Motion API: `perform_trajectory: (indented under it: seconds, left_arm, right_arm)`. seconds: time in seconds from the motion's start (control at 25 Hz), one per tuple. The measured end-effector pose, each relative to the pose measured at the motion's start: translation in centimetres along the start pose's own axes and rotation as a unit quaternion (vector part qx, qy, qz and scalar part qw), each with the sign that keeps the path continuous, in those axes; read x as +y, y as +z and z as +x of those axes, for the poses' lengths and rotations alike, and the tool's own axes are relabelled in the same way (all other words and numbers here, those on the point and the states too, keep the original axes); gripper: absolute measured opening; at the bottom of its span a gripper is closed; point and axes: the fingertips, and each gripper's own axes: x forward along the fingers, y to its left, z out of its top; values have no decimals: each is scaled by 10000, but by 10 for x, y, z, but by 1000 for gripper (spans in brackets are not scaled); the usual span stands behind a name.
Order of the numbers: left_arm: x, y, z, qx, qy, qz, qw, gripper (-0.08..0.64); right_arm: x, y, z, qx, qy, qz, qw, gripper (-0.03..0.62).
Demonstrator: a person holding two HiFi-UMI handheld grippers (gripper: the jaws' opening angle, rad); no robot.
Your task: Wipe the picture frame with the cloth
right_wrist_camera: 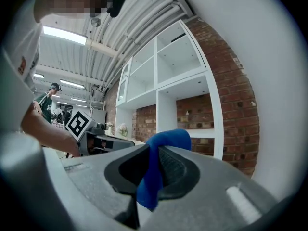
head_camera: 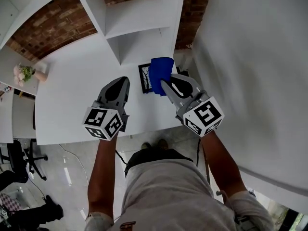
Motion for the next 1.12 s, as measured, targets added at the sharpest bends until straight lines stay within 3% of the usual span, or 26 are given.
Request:
perform_trajectory:
  seconds: [0.44, 0.76, 1.12]
  left_arm:
    - [42, -32, 38, 601, 43, -150, 9981, 0]
    - [67, -67, 68, 1141, -159, -422, 9924, 8]
    - [87, -123, 88, 2137, -173, -754, 9738, 104]
  right_arm:
    - [-18, -22, 40, 356, -191, 76, 9992, 46]
    - [-30, -38, 73, 598, -475, 74, 9971, 46]
    - [-39, -72, 105, 1093, -466, 157, 9928, 46]
